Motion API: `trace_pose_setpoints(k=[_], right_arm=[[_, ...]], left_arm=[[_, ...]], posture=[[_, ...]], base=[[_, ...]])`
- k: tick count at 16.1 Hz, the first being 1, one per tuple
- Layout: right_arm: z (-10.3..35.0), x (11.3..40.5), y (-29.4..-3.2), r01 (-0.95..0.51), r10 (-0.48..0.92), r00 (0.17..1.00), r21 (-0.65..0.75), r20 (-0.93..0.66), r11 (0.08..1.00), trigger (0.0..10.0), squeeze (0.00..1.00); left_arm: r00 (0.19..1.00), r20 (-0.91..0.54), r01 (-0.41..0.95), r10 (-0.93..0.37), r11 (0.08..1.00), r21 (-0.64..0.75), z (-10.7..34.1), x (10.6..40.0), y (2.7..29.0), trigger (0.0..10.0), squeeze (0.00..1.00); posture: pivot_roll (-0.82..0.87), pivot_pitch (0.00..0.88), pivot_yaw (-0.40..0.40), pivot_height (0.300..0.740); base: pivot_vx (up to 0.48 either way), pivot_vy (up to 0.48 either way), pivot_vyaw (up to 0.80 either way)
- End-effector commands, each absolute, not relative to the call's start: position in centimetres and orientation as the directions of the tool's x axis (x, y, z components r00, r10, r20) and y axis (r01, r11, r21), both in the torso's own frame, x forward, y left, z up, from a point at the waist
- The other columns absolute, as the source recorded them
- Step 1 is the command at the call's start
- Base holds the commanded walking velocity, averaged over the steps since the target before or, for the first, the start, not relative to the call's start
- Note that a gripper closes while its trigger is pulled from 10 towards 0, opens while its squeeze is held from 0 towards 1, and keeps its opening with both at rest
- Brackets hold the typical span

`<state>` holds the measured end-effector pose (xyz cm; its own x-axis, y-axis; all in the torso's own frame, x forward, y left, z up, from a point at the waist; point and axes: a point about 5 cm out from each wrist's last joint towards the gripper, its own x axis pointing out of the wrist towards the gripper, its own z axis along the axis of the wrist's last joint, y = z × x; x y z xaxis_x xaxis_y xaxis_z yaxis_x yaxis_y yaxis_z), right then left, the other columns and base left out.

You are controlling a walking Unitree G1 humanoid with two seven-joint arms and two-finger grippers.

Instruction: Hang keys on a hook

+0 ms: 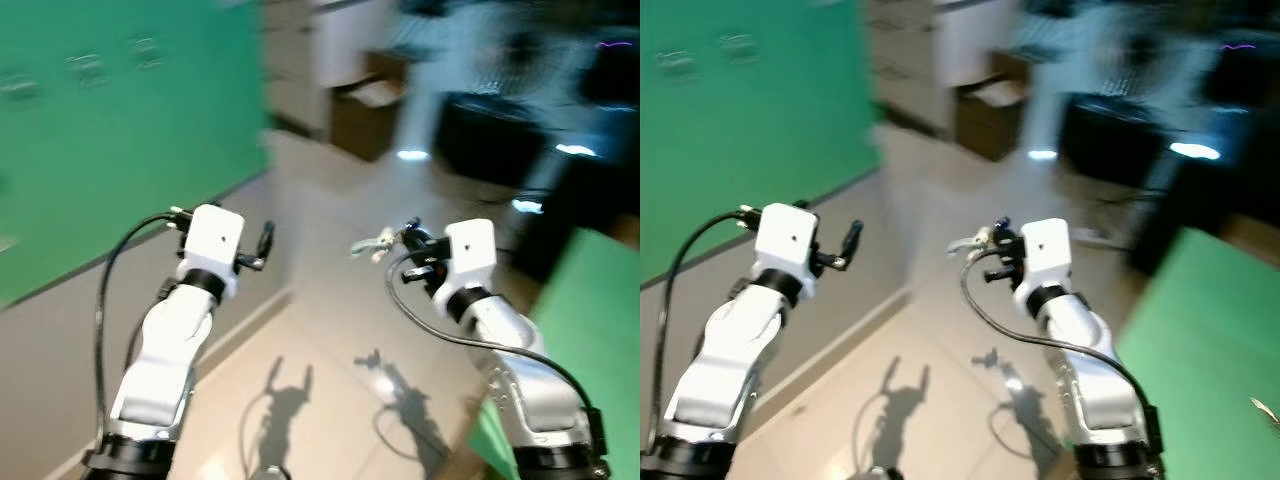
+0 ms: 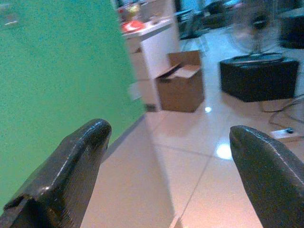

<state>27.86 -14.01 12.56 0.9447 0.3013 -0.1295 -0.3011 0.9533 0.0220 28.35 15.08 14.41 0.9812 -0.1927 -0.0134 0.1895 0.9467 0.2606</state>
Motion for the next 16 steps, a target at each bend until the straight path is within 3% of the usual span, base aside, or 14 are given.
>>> trace_pose_setpoints(k=[1,14,16], right_arm=[[13.0,28.0,-13.7,-0.313,0.315,0.943,0.039,-0.11,0.949,10.0,0.0],[12.6,28.0,-12.8,-0.397,0.4,0.91,0.047,-0.109,0.917,10.0,0.0],[12.6,27.8,-12.7,-0.445,0.448,0.889,0.048,-0.1,0.894,10.0,0.0]], left_arm=[[0.981,-0.005,0.189,-0.195,0.945,0.268,14.7,28.7,15.3,10.0,0.0],[0.981,-0.013,0.187,-0.191,0.944,0.27,14.9,28.7,16.1,10.0,0.0],[0.975,0.005,0.214,-0.222,0.945,0.247,15.2,28.5,15.9,10.0,0.0]], posture=[[-0.06,0.0,-0.012,0.74],[-0.03,0.0,-0.001,0.74],[-0.03,0.0,0.002,0.74]], base=[[0.334,0.0,0.8],[0.367,0.0,0.8],[0.0,0.0,0.8]])
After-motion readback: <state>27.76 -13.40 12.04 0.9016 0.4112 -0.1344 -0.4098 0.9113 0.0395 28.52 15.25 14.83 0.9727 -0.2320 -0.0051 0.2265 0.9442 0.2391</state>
